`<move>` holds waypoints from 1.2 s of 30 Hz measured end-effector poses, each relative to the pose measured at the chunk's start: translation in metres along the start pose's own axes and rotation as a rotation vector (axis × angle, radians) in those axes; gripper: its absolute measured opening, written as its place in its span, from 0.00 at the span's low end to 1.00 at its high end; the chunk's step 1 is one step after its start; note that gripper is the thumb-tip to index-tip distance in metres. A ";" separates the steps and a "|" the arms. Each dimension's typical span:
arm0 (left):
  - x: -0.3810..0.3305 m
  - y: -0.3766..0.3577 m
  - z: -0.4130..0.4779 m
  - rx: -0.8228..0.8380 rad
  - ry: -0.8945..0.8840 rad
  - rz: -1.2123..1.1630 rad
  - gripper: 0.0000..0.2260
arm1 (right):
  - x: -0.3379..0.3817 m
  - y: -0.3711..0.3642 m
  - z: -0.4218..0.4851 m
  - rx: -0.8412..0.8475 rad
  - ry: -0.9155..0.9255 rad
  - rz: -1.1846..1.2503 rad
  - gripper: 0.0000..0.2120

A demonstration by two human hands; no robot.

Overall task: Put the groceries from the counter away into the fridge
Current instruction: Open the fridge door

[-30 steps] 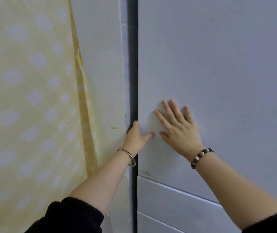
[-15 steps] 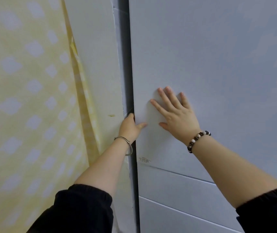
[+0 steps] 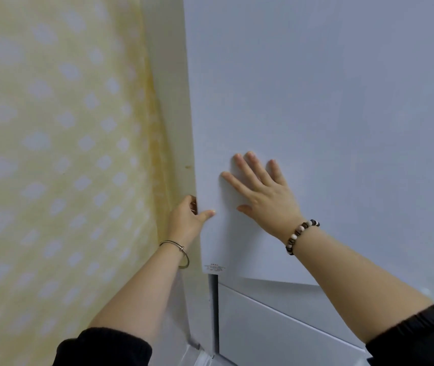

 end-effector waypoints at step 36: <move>-0.064 0.056 -0.287 0.330 -0.758 0.143 0.27 | 0.115 0.265 -0.178 -0.104 -1.083 0.673 0.40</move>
Point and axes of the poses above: each hand's wrist, its own z-axis towards the middle knuckle, its own y-axis out of the back of the hand, x = y × z, the point moved 8 cm from there along z, towards the middle knuckle, and after that the axes turned 14 degrees about y, right-handed, at the moved point
